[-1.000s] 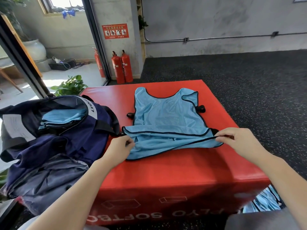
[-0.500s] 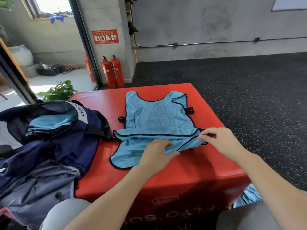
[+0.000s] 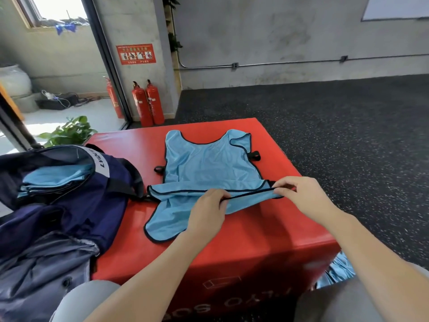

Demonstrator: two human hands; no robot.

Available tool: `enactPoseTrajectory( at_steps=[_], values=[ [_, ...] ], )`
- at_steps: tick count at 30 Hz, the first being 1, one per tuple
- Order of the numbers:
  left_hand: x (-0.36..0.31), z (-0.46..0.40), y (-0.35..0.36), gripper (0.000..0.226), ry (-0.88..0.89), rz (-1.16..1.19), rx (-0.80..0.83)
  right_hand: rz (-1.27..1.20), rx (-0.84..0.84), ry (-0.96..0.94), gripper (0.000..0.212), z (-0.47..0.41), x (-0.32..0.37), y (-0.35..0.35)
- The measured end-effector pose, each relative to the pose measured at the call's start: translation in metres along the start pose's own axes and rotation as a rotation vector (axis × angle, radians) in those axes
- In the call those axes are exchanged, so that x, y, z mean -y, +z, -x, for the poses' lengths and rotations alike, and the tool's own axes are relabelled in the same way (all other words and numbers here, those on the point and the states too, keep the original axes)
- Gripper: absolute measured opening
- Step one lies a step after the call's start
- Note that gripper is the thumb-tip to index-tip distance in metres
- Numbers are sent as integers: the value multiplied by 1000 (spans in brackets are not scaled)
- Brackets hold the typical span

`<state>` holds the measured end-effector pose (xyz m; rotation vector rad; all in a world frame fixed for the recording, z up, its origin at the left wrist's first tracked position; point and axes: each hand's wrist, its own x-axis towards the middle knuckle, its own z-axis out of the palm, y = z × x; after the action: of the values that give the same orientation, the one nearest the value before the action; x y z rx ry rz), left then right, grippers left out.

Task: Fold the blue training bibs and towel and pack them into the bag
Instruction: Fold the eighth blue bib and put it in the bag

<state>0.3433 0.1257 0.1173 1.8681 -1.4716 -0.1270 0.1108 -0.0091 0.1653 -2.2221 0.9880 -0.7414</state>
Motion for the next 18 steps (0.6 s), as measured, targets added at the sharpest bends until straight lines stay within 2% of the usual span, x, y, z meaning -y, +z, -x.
enactPoseTrajectory(
  at_steps=[10,12,14,16,18],
  values=[
    [73,29,-94,12,-131,-158,-152,57,-89,56,14,3,-15,-10],
    [80,36,-107,13,-156,-193,-161,-16,-74,108,12,5,-12,-7],
    [82,42,-117,14,-170,-199,-182,-191,-80,181,12,5,-9,-2],
    [80,47,-125,15,-211,-145,-208,-346,-96,230,17,5,-6,4],
    [77,53,-132,15,-246,-114,-229,-397,-106,231,23,5,-9,7]
  ],
)
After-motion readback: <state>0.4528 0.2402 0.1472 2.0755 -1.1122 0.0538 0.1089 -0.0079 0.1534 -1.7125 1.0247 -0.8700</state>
